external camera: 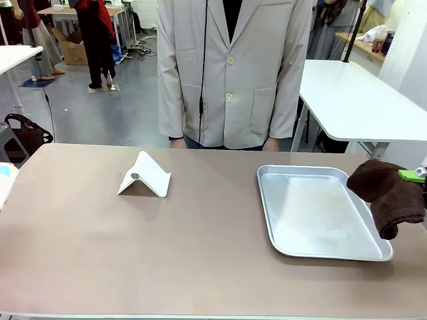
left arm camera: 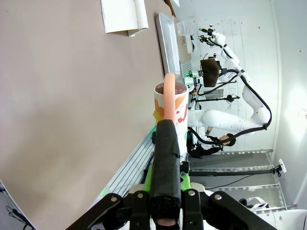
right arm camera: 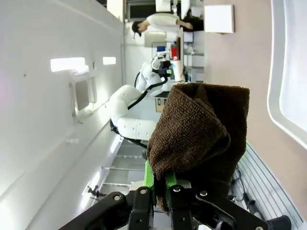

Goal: Clean the surface of the table.
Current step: Clean the area not pointed to by the person, then return the Lint Roller and towel to their original positions.

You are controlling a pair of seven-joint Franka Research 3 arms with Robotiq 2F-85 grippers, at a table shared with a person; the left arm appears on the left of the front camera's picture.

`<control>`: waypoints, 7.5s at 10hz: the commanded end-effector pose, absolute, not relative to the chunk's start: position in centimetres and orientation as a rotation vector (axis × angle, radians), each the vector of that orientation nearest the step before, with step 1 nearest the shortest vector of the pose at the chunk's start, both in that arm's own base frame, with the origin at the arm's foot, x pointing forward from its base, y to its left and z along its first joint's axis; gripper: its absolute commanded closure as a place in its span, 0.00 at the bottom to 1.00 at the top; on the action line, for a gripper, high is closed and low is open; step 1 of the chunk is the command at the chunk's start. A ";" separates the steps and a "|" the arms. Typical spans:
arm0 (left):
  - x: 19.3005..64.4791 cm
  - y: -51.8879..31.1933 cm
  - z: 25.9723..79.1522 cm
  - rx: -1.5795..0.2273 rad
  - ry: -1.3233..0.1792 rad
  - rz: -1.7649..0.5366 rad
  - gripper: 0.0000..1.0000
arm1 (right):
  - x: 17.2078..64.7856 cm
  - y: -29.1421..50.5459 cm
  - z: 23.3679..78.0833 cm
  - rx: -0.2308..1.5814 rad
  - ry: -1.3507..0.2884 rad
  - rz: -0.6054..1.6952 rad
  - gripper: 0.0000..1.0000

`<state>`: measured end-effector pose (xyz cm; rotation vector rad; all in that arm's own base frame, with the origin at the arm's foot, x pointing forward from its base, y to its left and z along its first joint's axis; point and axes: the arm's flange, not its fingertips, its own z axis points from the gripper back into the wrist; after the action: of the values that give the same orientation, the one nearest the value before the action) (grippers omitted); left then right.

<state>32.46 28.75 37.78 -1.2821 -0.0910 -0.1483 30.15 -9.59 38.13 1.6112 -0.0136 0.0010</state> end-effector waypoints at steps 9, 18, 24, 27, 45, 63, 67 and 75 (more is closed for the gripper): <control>32.2 28.5 38.2 -1.283 -0.083 -0.136 0.78 | 30.1 -9.6 38.1 1.611 -0.014 0.001 0.89; 32.5 28.8 37.8 -1.282 -0.091 -0.148 0.78 | 30.1 -9.3 38.1 1.627 -0.037 -0.024 0.89; 40.3 9.5 50.0 -1.041 0.002 -0.249 0.78 | 38.0 6.7 44.3 1.516 -0.075 0.061 0.89; 45.6 1.0 51.1 -0.910 0.047 -0.133 0.78 | 41.4 15.4 43.3 1.404 -0.087 0.052 0.89; 59.0 -12.7 42.3 -0.551 0.129 -0.098 0.78 | 47.4 22.7 28.9 1.186 0.055 -0.122 0.89; 58.3 -12.8 40.6 -0.534 0.117 -0.116 0.78 | 48.7 22.6 27.2 1.109 0.054 -0.241 0.89; 57.9 -13.0 40.6 -0.526 0.090 -0.061 0.78 | 48.6 22.2 26.9 1.140 0.058 -0.242 0.89; 57.6 -12.6 40.6 -0.497 0.090 0.056 0.78 | 48.8 22.4 26.6 1.152 0.089 -0.248 0.89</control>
<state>58.24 -12.71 40.62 -0.5250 0.1073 0.0085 48.06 21.84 26.47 1.1288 0.0800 -0.2267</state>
